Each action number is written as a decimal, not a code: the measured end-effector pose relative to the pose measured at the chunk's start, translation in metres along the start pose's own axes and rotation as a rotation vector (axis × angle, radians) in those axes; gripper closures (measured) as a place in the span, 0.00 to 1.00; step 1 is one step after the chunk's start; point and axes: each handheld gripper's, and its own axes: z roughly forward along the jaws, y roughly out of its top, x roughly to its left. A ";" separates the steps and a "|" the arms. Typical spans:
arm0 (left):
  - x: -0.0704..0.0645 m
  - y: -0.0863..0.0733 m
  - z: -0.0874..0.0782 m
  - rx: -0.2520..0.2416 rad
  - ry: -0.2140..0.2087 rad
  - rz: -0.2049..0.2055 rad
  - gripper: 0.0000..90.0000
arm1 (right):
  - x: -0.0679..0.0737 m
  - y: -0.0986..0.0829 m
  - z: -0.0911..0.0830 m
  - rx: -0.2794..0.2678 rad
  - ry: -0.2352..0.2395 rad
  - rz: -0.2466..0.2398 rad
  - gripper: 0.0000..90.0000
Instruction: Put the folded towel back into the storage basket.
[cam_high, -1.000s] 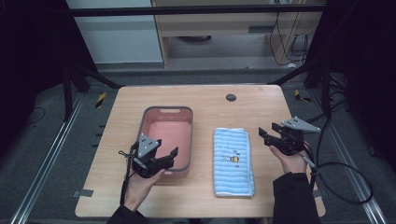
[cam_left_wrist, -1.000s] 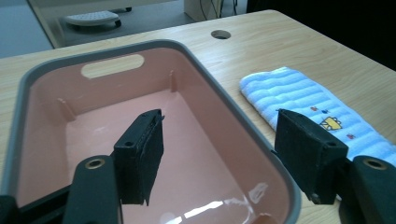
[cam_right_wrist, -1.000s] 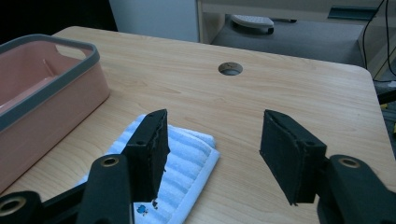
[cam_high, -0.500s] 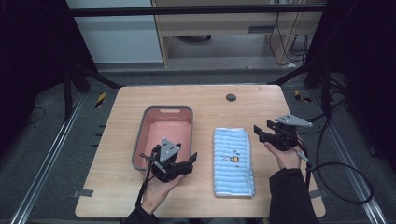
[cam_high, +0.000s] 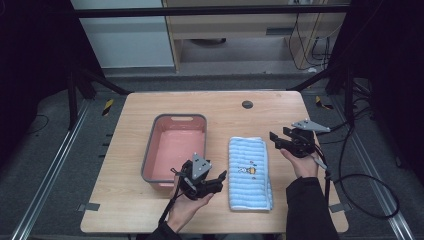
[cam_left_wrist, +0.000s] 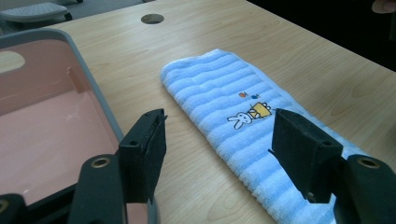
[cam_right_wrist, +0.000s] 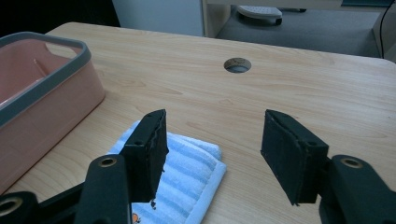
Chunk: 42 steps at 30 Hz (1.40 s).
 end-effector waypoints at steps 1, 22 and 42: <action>-0.001 0.000 0.001 0.001 -0.002 0.000 0.39 | 0.000 0.000 0.001 0.002 -0.001 -0.001 0.45; -0.019 -0.022 0.031 0.071 -0.038 -0.015 0.44 | 0.001 -0.014 0.035 0.055 0.011 -0.004 0.46; -0.031 -0.052 0.051 0.151 -0.055 -0.021 0.49 | 0.003 -0.037 0.067 0.134 0.006 -0.015 0.51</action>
